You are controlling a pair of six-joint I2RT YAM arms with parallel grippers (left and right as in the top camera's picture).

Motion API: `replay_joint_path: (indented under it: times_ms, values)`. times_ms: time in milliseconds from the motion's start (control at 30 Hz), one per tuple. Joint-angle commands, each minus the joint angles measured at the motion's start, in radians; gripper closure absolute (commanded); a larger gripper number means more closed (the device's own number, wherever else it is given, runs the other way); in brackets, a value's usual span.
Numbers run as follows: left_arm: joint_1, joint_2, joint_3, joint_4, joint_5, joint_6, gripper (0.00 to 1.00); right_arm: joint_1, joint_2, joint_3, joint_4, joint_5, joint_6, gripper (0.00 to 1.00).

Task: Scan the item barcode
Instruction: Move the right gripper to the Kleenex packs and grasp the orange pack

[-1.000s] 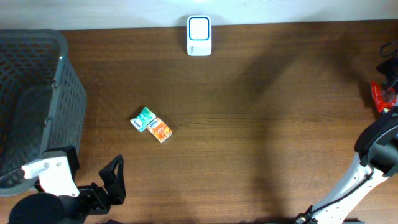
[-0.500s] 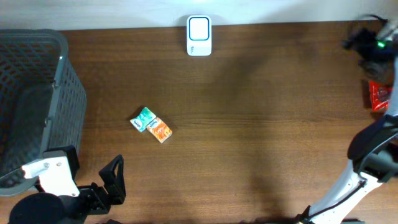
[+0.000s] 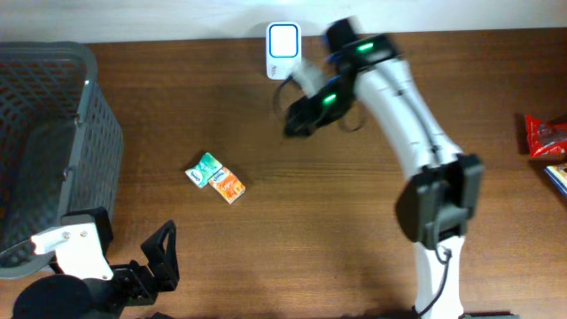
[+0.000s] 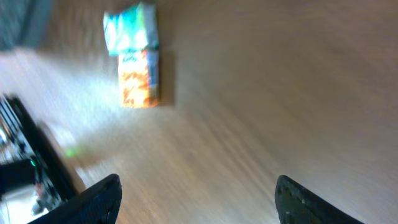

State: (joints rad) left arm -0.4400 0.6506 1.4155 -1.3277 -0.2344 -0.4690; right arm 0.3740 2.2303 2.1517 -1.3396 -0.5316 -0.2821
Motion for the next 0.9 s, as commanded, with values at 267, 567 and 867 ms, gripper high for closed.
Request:
replay_joint_path:
  times_ms: [267, 567, 867]
  values:
    - [0.004, 0.000, -0.003, 0.002, 0.007, -0.009, 0.01, 0.389, 0.126, -0.007, 0.131, 0.287, 0.008, 0.27]
    - [0.004, 0.000, -0.003, 0.002, 0.007, -0.009, 0.01, 0.466, 0.151, -0.007, 0.248, 0.336, 0.010, 0.46]
    - [0.004, 0.000, -0.003, 0.002, 0.007, -0.009, 0.01, 0.491, 0.210, -0.007, 0.256, 0.368, 0.063, 0.51]
